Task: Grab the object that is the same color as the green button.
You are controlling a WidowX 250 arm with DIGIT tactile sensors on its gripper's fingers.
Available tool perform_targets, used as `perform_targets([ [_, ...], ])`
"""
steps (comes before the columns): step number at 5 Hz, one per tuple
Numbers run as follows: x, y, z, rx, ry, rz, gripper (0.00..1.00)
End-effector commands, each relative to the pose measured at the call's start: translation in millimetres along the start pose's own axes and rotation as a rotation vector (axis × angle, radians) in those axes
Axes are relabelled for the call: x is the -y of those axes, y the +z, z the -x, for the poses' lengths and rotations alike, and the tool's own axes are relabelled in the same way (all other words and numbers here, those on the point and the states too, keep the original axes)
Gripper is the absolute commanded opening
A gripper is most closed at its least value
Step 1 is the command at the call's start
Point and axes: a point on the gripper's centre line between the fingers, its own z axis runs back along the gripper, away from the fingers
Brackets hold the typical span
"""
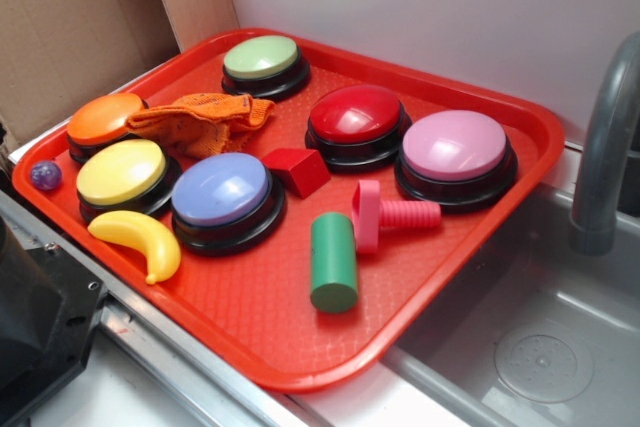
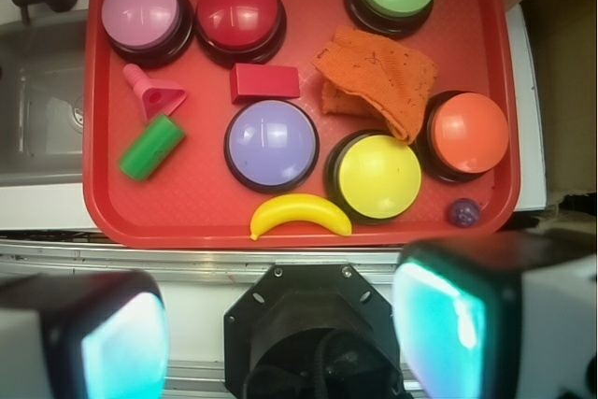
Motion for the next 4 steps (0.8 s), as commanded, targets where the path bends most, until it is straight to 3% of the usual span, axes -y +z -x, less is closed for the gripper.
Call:
perform_targets([
  [1, 0.0, 0.0, 0.0, 0.0, 0.0, 0.0, 1.0],
  [2, 11.4, -17.9, -9.6, -0.042, 0.121, 0.003, 1.0],
  [4, 40.3, -64.0, -29.0, -0.055, 0.386, 0.055, 1.0],
])
